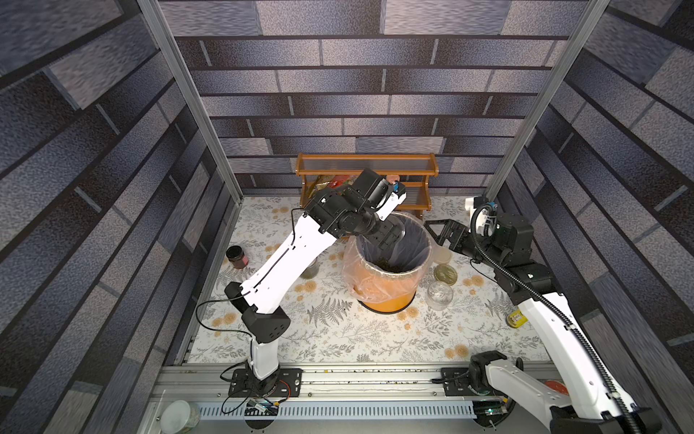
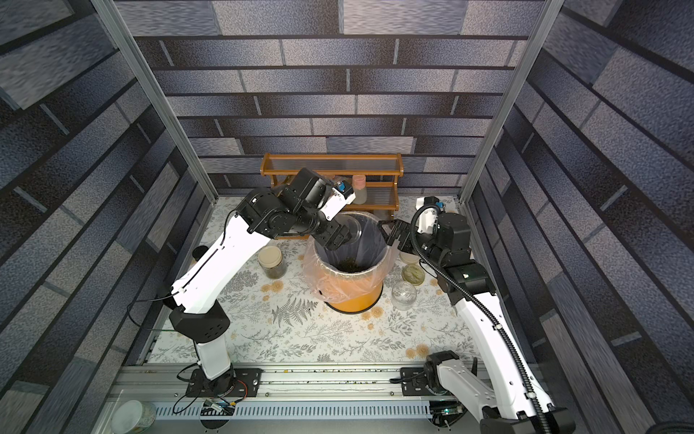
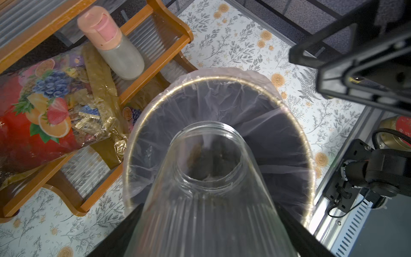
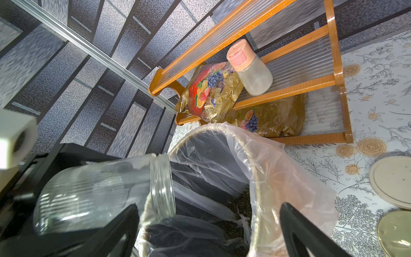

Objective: Empty moldy tea leaves from jars
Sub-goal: Pour the moldy tea leaves from the jar into the trash bin.

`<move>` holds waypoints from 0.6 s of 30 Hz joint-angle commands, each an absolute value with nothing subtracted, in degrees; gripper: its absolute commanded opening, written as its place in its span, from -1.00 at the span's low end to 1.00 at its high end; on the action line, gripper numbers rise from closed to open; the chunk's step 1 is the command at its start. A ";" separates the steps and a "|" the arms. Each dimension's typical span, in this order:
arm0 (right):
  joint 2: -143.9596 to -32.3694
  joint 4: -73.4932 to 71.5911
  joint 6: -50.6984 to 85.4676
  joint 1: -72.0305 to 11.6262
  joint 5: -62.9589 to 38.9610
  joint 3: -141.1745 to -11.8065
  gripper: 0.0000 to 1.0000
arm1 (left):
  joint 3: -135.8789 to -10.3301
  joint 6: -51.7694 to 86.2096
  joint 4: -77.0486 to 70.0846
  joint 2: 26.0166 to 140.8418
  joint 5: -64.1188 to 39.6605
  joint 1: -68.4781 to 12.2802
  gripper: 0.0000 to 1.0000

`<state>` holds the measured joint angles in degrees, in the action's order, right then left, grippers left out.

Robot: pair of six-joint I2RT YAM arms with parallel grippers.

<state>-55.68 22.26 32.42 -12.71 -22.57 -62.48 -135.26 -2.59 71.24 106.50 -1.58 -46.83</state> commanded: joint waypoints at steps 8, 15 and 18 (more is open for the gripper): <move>-56.21 22.92 32.69 -12.13 -24.88 -65.13 1.00 | -139.30 -1.85 69.74 106.48 -2.04 -45.81 -0.46; -56.33 21.87 33.61 -12.07 -25.05 -64.34 1.00 | -138.82 -0.89 69.94 107.40 -3.51 -42.04 -0.47; -56.18 21.88 33.75 -12.11 -25.30 -64.27 1.00 | -139.55 -3.18 69.09 105.66 -1.90 -48.01 -0.44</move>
<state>-56.23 22.35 32.97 -12.45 -24.25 -63.33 -137.84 -2.57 71.57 107.77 -2.59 -46.52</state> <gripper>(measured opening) 0.999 0.851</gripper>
